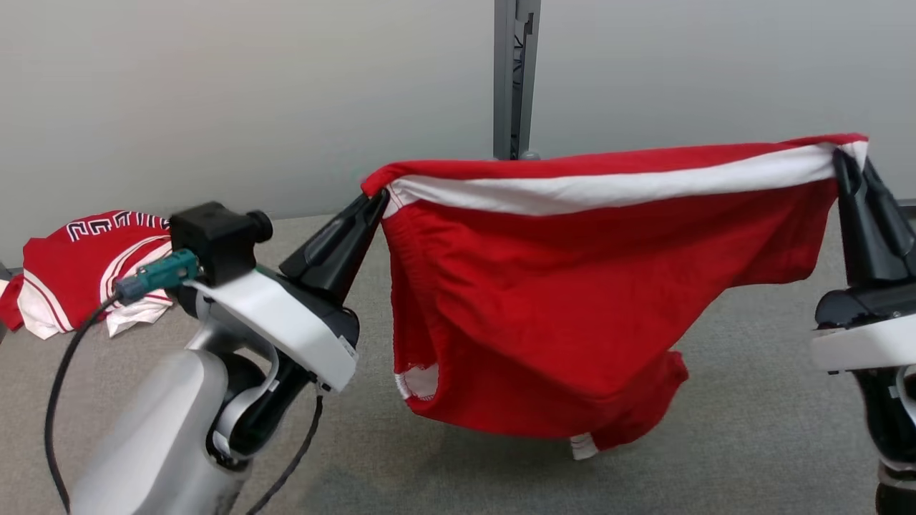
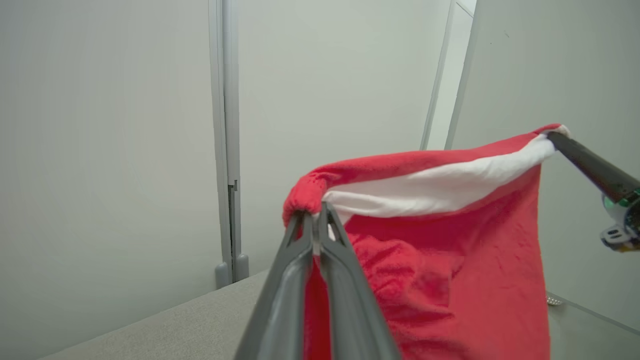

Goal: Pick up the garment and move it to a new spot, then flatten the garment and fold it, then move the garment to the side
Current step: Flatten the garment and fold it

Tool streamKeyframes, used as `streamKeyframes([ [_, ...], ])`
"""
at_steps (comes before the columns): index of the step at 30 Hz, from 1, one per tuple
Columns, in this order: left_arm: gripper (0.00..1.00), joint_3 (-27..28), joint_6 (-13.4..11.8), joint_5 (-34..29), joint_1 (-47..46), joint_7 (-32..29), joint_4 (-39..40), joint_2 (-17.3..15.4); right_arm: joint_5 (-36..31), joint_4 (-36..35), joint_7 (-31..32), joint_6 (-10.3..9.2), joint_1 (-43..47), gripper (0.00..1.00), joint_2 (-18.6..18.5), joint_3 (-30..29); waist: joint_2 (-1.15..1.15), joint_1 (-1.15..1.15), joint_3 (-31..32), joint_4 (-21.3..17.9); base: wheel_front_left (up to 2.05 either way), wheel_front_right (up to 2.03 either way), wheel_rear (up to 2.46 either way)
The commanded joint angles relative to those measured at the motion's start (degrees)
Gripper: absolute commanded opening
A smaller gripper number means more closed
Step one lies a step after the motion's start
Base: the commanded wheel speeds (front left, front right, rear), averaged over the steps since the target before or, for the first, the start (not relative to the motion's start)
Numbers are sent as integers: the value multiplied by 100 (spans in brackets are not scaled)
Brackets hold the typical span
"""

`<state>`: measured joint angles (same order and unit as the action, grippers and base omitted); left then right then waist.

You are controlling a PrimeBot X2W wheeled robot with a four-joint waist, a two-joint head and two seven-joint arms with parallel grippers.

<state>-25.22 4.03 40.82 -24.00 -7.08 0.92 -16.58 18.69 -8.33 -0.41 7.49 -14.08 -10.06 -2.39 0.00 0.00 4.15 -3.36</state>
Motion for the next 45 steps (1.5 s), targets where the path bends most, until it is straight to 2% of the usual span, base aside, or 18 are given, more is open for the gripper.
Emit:
streamKeyframes([
  [1, 0, 37, -17, 41, -145, -77, 68, -48, 37, -44, 59, 1, -85, 0, -36, -55, 0, 0, -19, 3, 0, 0, 0],
  [7, 0, -52, 53, 209, -771, -817, -21, -197, 78, 85, 304, 1, -449, 0, -51, -56, 0, 0, -232, 38, 0, 0, 0],
  [10, 0, -104, 101, 249, -1231, -1069, -482, -168, 167, 459, 389, 1, -869, 0, -74, 80, 0, 0, -441, 12, 0, 0, 0],
  [13, 0, -35, 112, 126, -2007, -1171, -1061, -154, 126, 963, 369, 1, -1675, 0, -121, 266, 0, 0, -866, -95, 0, 0, 0],
  [20, 0, 220, 23, -440, -4167, -674, -2695, -86, -145, 2694, -504, 0, -4282, 0, 376, 630, 0, 0, -1953, -581, 0, 0, 0],
  [23, 0, 174, 35, -776, -4881, -191, -3318, -73, -340, 3461, -1077, 0, -5150, 0, 574, 644, 0, 0, -2271, -738, 0, 0, 0],
  [26, 0, 44, 97, -1108, -5400, 372, -3820, -53, -455, 4086, -1368, 0, -5707, 0, 674, 609, 0, 0, -2524, -799, 0, 0, 0],
  [28, 0, -89, 147, -1254, -5515, 691, -4163, -45, -473, 4448, -1442, 1, -5828, 0, 711, 658, 0, 0, -2676, -807, 0, 0, 0],
  [31, 0, -312, 242, -1326, -5381, 895, -4681, 13, -172, 4843, -1481, 1, -5676, 0, 720, 1066, 0, 0, -2866, -779, 0, 0, 0],
  [36, 0, -754, 334, -1242, -4961, 943, -5235, -162, 259, 4896, -1483, 1, -5077, 0, 698, 1575, 0, 0, -3118, -774, 0, 0, 0],
  [38, 0, -846, 336, -1157, -4868, 970, -5250, -181, 336, 4872, -1484, 1, -4952, 0, 697, 1633, 0, 0, -3148, -770, 0, 0, 0],
  [45, 0, -1374, 338, -234, -4237, 1229, -4814, -423, 474, 4463, -1486, 1, -4117, 0, 696, 1707, 0, 0, -3115, -706, 0, 0, 0],
])
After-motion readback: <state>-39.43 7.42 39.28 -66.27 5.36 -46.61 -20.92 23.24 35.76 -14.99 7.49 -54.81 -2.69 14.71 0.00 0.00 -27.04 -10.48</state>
